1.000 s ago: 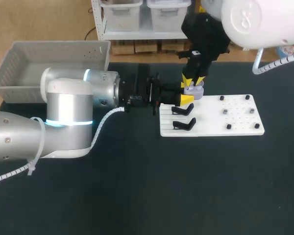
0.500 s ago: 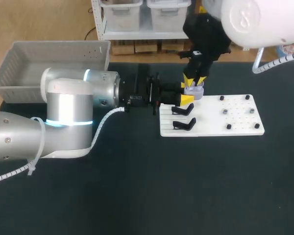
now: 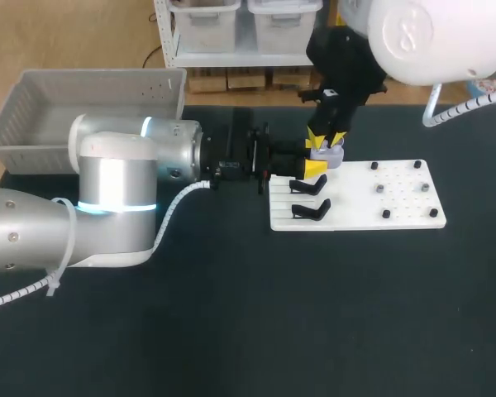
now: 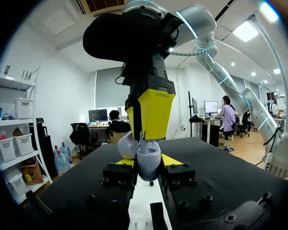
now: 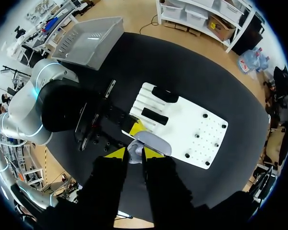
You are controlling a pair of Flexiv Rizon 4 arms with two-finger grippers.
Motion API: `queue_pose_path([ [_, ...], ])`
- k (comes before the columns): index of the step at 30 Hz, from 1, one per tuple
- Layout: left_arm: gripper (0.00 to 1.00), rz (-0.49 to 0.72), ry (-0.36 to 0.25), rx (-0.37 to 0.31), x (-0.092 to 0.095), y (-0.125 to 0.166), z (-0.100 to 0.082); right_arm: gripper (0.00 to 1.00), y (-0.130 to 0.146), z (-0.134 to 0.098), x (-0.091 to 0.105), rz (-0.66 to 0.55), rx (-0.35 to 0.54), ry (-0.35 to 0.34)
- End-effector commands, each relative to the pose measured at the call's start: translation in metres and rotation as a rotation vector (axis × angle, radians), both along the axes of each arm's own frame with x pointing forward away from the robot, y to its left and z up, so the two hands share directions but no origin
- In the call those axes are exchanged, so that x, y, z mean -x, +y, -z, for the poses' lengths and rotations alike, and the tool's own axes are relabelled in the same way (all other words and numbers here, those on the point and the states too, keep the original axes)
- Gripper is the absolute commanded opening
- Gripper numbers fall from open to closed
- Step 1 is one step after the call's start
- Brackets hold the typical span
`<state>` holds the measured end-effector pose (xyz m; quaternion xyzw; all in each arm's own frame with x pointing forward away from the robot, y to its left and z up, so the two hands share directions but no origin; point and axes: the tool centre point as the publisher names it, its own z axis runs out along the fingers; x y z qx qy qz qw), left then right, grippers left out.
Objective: Pick up each earbud case from the left stands, insert the matching earbuds, close the lid, and place the case in the box.
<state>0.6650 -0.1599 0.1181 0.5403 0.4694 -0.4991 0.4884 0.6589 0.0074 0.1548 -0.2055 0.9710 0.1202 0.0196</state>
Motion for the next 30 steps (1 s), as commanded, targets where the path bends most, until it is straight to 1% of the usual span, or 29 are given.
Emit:
queue_pose_path([
  [1,0.00,-0.005,-0.002,0.002,0.001,0.000,0.001,0.00,0.000,0.000,-0.002,-0.004,0.004,0.007],
  [2,0.00,-0.005,-0.002,0.002,0.001,0.000,0.001,0.09,0.000,0.000,-0.002,-0.005,0.005,0.007],
  [3,0.00,-0.005,-0.002,0.002,0.001,0.000,0.001,0.33,0.000,-0.001,-0.001,-0.005,0.004,0.006],
  [4,0.00,-0.005,-0.002,0.002,0.001,0.000,0.001,0.50,0.000,-0.003,0.001,-0.006,0.003,0.002],
  [5,0.00,-0.005,-0.002,0.002,0.001,0.000,0.001,0.93,0.000,-0.005,0.002,-0.009,0.000,0.001],
  [6,0.00,-0.005,-0.002,0.002,0.001,0.000,0.001,1.00,0.000,-0.006,0.004,-0.012,-0.001,0.000],
  [9,0.00,-0.005,-0.002,0.002,0.001,0.000,0.001,1.00,0.001,-0.014,0.013,-0.029,-0.007,-0.008],
  [12,0.00,-0.005,-0.002,0.002,0.001,0.000,0.001,1.00,0.000,-0.024,0.024,-0.054,-0.032,-0.006],
  [14,0.00,-0.005,-0.002,0.002,0.001,0.000,0.001,1.00,-0.002,-0.032,0.026,-0.047,-0.061,-0.008],
  [15,0.00,-0.005,-0.002,0.002,0.001,0.000,0.001,1.00,-0.003,-0.036,0.024,-0.024,-0.073,-0.019],
  [17,0.00,-0.005,-0.002,0.002,0.001,0.000,0.001,1.00,-0.007,-0.041,0.017,0.050,-0.075,-0.059],
  [19,0.00,-0.005,-0.002,0.002,0.001,0.000,0.001,1.00,-0.012,-0.043,0.006,0.149,-0.104,-0.091],
  [21,0.00,-0.005,-0.002,0.002,0.001,0.000,0.001,1.00,-0.018,-0.040,-0.008,0.265,-0.089,-0.132],
  [23,0.00,-0.005,-0.002,0.002,0.001,0.000,0.001,1.00,-0.024,-0.034,-0.022,0.330,-0.092,-0.116],
  [25,0.00,-0.005,-0.002,0.002,0.001,0.000,0.001,1.00,-0.029,-0.026,-0.036,0.395,-0.057,-0.125],
  [28,0.00,-0.005,-0.002,0.002,0.001,0.000,0.001,1.00,-0.039,-0.015,-0.054,0.453,-0.053,-0.093],
  [30,0.00,-0.005,-0.002,0.002,0.001,0.000,0.001,1.00,-0.044,-0.008,-0.062,0.473,-0.062,-0.068],
])
